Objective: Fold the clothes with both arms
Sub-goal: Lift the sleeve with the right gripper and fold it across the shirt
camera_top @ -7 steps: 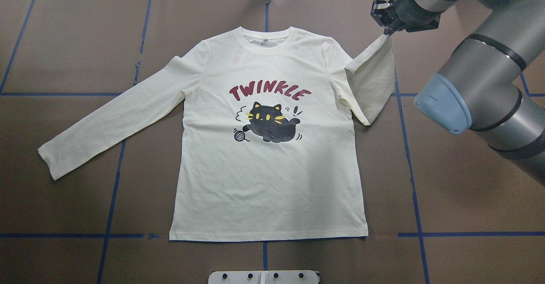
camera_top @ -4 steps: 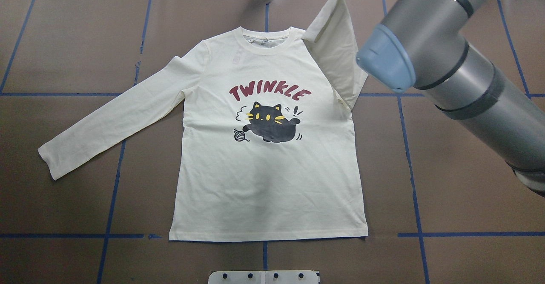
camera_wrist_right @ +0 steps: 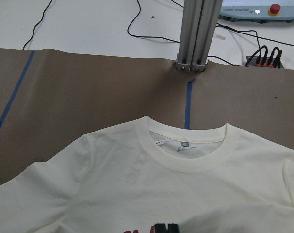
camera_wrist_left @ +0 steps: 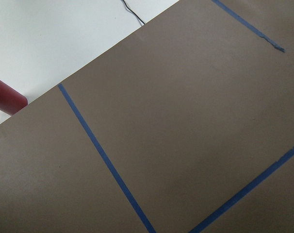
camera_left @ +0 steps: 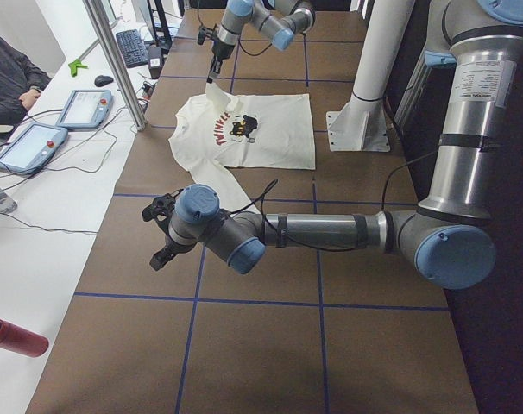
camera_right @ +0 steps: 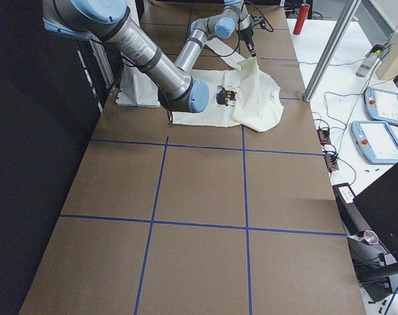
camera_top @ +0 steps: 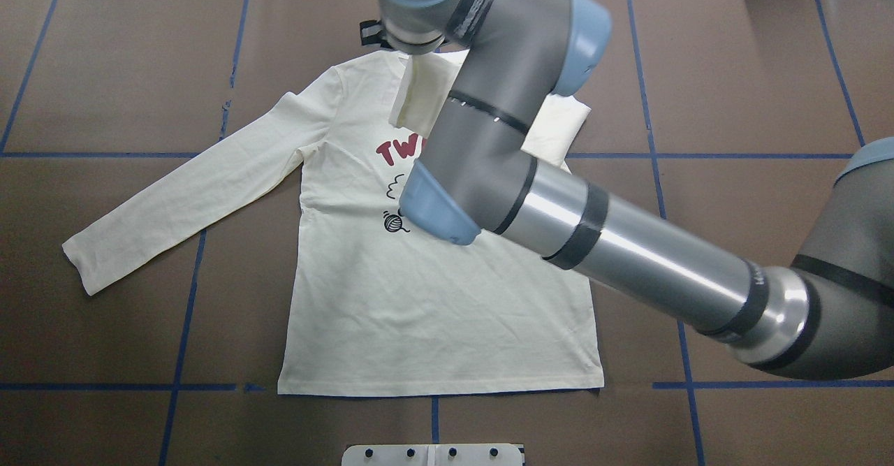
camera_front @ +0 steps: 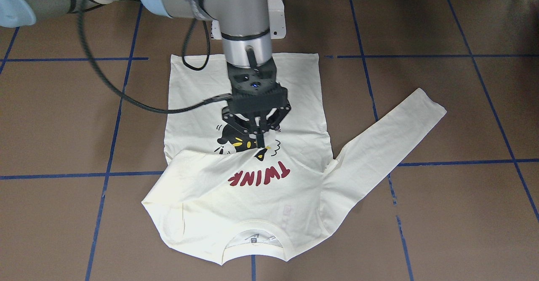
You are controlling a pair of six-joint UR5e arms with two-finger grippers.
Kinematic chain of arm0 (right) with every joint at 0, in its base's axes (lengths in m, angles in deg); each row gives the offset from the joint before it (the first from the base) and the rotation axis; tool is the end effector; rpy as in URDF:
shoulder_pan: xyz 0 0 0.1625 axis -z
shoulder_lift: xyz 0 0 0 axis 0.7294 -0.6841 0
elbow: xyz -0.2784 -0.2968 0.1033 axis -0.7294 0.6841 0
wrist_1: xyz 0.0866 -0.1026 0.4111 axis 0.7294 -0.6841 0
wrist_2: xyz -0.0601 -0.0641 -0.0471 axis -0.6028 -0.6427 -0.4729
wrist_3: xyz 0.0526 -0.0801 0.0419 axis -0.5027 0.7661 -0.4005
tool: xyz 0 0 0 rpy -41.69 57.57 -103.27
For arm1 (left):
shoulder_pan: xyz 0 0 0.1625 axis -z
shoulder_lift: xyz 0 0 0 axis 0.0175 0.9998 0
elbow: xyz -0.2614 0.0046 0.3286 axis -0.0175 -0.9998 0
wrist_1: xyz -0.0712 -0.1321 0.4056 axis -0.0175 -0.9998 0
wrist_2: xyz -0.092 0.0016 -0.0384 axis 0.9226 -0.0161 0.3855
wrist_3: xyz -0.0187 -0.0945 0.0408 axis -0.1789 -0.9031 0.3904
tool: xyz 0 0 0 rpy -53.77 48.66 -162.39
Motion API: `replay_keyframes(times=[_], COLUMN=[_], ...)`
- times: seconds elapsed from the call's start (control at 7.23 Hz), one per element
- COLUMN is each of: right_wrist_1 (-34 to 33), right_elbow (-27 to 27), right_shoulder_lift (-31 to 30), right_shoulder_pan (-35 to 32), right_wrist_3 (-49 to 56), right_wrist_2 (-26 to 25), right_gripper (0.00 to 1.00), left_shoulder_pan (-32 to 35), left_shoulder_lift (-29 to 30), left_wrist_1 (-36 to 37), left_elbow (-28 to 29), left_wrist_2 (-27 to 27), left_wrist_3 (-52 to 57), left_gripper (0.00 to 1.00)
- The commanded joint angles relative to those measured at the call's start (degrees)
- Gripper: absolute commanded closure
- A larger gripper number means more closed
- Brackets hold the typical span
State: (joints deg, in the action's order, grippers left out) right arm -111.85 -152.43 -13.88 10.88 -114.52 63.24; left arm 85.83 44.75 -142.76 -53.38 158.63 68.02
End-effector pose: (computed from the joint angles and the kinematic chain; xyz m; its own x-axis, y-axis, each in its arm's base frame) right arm -0.5482 -0.5618 0.0205 0.6923 -0.1053 0.7139 -0.2797 0.8728 0.4001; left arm -0.0289 -0.5846 0.5885 0.6869 0.5694 -0.4516 -0.1391 0.7130 0.6873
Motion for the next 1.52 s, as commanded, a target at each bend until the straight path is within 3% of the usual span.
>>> replay_keyframes(times=[0.0,0.28,0.69,0.83,0.97,1.24,1.38], right_wrist_1=[8.4,16.9,17.2,17.1,16.9,14.3,9.1], right_elbow=[15.0,24.7,25.8,27.7,29.4,29.5,29.0], right_shoulder_lift=[6.0,8.9,11.5,13.1,14.3,15.5,17.7], right_shoulder_pan=[5.5,6.4,8.1,8.3,8.3,7.0,5.0], right_wrist_3=[-8.1,-16.6,-22.7,-23.0,-22.9,-22.3,-21.3], right_wrist_2=[-7.1,-7.2,-7.2,-7.2,-7.3,-6.7,-2.2], right_gripper=[1.00,1.00,1.00,0.54,0.01,0.00,0.00], left_shoulder_pan=[0.0,-0.1,0.0,0.0,0.0,-0.1,-0.1], left_shoulder_lift=[0.0,0.1,0.2,0.1,0.1,0.2,0.4], left_wrist_1=[0.0,0.0,0.0,0.0,0.0,0.0,-0.1], left_elbow=[0.2,0.3,0.2,0.2,0.2,0.3,0.2], left_wrist_2=[0.1,0.1,0.0,0.0,0.0,0.1,0.1], left_wrist_3=[0.0,0.0,0.0,0.0,0.0,0.0,-0.1], left_gripper=[0.00,0.00,0.00,0.00,0.00,0.00,0.00])
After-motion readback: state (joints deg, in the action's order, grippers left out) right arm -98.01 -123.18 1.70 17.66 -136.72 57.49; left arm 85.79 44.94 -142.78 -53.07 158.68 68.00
